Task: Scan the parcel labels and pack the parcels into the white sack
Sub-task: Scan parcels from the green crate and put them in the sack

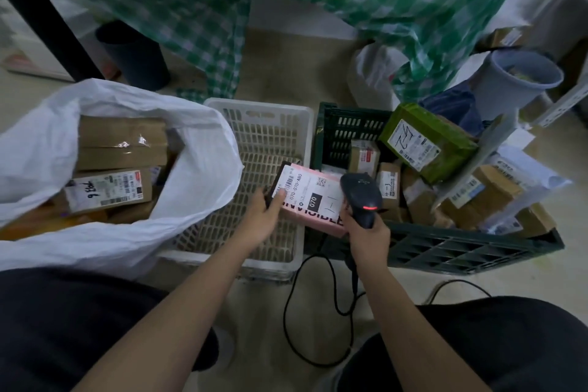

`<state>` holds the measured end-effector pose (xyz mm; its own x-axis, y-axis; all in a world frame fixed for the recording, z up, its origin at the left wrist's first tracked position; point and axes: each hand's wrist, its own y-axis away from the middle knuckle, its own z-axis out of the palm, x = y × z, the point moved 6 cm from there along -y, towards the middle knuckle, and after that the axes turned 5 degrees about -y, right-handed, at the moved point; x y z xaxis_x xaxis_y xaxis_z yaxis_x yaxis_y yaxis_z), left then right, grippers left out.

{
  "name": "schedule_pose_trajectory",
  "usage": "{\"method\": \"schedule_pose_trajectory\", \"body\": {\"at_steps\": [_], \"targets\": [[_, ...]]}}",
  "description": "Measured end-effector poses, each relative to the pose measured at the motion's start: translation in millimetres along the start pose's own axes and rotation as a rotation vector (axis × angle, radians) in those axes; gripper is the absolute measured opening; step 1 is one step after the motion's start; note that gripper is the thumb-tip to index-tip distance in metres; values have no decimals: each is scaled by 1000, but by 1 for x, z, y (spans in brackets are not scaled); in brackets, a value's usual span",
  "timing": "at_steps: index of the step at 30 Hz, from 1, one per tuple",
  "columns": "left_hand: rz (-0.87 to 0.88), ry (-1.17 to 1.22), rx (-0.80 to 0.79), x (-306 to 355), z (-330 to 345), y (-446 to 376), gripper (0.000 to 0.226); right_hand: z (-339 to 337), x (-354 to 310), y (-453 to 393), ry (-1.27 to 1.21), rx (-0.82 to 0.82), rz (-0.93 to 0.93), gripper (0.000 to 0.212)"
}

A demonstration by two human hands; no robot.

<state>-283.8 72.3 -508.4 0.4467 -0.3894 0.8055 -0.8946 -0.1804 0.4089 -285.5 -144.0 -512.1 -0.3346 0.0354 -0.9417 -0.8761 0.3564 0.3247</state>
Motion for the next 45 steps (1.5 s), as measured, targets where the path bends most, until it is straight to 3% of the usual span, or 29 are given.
{"method": "schedule_pose_trajectory", "body": {"at_steps": [4,8,14,21,37,41,45], "targets": [[-200,298,-107,-11,10,-6,53,-3,-5,-1,56,-43,-27,13],[-96,423,-29,4,3,-8,44,-10,-20,-2,125,-93,-62,15],[133,320,34,52,-35,-2,35,-14,-62,13,275,-192,-236,18],[115,307,5,62,-47,11,35,8,-79,39,401,-434,-244,13],[216,350,67,75,-86,51,32,18,-100,80,339,-524,-240,12],[273,382,189,84,-129,74,30,36,-117,93,205,-560,-290,8],[364,285,423,85,-201,88,32,67,-132,95,81,-473,-302,8]]}}
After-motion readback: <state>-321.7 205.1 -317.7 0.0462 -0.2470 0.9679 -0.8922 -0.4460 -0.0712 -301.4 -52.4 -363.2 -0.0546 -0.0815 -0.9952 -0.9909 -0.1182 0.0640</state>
